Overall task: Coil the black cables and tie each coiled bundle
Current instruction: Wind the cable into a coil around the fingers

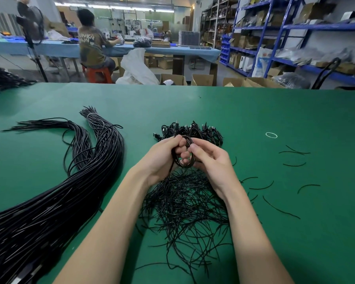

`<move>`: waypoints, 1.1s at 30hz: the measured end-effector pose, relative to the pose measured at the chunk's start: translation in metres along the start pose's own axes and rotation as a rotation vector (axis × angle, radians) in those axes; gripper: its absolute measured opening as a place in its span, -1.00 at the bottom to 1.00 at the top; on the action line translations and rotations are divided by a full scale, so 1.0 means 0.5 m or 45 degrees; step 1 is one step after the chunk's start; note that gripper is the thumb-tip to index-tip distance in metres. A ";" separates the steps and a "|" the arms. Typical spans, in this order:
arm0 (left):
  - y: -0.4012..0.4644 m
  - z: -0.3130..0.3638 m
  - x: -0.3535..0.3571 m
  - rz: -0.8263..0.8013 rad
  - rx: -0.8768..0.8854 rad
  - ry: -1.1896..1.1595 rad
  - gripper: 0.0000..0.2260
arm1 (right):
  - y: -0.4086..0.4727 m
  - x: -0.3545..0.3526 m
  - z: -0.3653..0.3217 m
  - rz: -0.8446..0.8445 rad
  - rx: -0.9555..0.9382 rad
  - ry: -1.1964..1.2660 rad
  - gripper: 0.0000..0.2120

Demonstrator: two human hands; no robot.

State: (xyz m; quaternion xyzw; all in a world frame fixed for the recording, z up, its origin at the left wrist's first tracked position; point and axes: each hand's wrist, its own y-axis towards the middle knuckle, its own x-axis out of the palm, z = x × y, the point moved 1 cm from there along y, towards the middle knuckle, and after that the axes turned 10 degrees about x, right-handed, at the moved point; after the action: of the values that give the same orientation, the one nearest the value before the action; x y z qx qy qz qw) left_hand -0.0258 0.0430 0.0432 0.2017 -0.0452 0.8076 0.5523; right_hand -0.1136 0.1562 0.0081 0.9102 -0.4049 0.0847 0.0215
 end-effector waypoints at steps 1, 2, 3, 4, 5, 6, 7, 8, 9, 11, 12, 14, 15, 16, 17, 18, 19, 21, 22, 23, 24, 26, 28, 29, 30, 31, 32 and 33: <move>0.001 -0.001 0.000 0.001 0.001 0.032 -0.70 | -0.001 0.001 -0.001 0.029 -0.030 0.009 -0.84; 0.002 -0.001 0.001 0.001 0.002 0.065 -0.70 | -0.001 0.004 -0.003 0.057 -0.056 0.031 -0.84; 0.003 -0.002 0.003 0.006 -0.004 0.089 -0.70 | -0.001 0.007 -0.004 0.082 -0.073 0.064 -0.83; 0.003 -0.004 0.006 0.017 -0.015 0.099 -0.70 | 0.000 0.010 -0.005 0.104 -0.082 0.105 -0.83; 0.004 -0.005 0.010 0.034 -0.025 0.100 -0.70 | 0.000 0.012 -0.005 0.127 -0.093 0.139 -0.83; 0.004 -0.007 0.015 0.054 -0.025 0.113 -0.71 | 0.000 0.015 -0.005 0.158 -0.110 0.150 -0.83; 0.005 -0.009 0.020 0.086 -0.010 0.150 -0.73 | 0.000 0.017 -0.005 0.193 -0.131 0.138 -0.83; 0.007 -0.012 0.024 0.123 0.011 0.203 -0.76 | 0.001 0.019 -0.003 0.222 -0.148 0.118 -0.83; 0.009 -0.016 0.026 0.157 0.023 0.239 -0.78 | 0.002 0.021 -0.001 0.244 -0.160 0.098 -0.83; 0.011 -0.021 0.027 0.190 0.006 0.225 -0.72 | 0.002 0.023 0.004 0.285 -0.180 0.039 -0.82; 0.011 -0.022 0.027 0.179 -0.011 0.182 -0.69 | 0.002 0.024 0.005 0.306 -0.197 0.006 -0.81; 0.010 -0.020 0.027 0.132 -0.043 0.072 -0.66 | 0.001 0.025 0.007 0.337 -0.251 -0.047 -0.81; 0.009 -0.019 0.027 0.108 -0.045 0.028 -0.67 | 0.001 0.026 0.009 0.354 -0.289 -0.079 -0.82; 0.009 -0.019 0.028 0.091 -0.040 0.003 -0.67 | 0.001 0.028 0.010 0.375 -0.330 -0.128 -0.83; 0.009 -0.020 0.030 0.086 -0.036 -0.006 -0.67 | 0.001 0.029 0.009 0.400 -0.367 -0.184 -0.84; 0.009 -0.023 0.032 0.097 -0.034 -0.005 -0.67 | 0.000 0.029 0.008 0.414 -0.384 -0.226 -0.84; 0.010 -0.025 0.033 0.120 -0.030 -0.017 -0.66 | 0.000 0.028 0.008 0.406 -0.372 -0.230 -0.84; 0.012 -0.026 0.032 0.179 -0.011 -0.116 -0.65 | -0.001 0.026 0.007 0.314 -0.266 -0.128 -0.84; 0.014 -0.025 0.029 0.211 0.007 -0.168 -0.65 | -0.002 0.025 0.007 0.265 -0.204 -0.073 -0.86; 0.017 -0.023 0.025 0.238 0.030 -0.200 -0.66 | -0.002 0.025 0.007 0.241 -0.163 -0.038 -0.90; 0.020 -0.021 0.022 0.254 0.053 -0.219 -0.68 | -0.004 0.025 0.007 0.235 -0.140 -0.011 -0.90; 0.023 -0.019 0.019 0.269 0.085 -0.259 -0.71 | -0.004 0.024 0.008 0.235 -0.111 0.036 -0.83; 0.024 -0.021 0.018 0.300 0.095 -0.300 -0.73 | -0.007 0.026 0.008 0.238 -0.053 -0.020 -0.78; 0.024 -0.021 0.018 0.312 0.098 -0.304 -0.72 | -0.010 0.027 0.008 0.230 -0.011 -0.077 -0.75; 0.023 -0.021 0.018 0.320 0.099 -0.292 -0.72 | -0.012 0.028 0.006 0.213 0.032 -0.130 -0.73; 0.023 -0.020 0.017 0.327 0.095 -0.264 -0.72 | -0.014 0.027 0.004 0.185 0.068 -0.174 -0.70; 0.024 -0.020 0.016 0.340 0.092 -0.238 -0.73 | -0.014 0.025 0.001 0.134 0.103 -0.219 -0.67; 0.026 -0.020 0.014 0.357 0.095 -0.236 -0.73 | -0.016 0.023 -0.002 0.049 0.149 -0.267 -0.66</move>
State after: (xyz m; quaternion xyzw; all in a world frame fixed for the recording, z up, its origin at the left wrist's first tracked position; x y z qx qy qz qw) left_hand -0.0426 0.0469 0.0388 0.2874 -0.0935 0.8557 0.4199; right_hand -0.1005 0.1532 0.0115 0.9058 -0.4168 0.0129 -0.0756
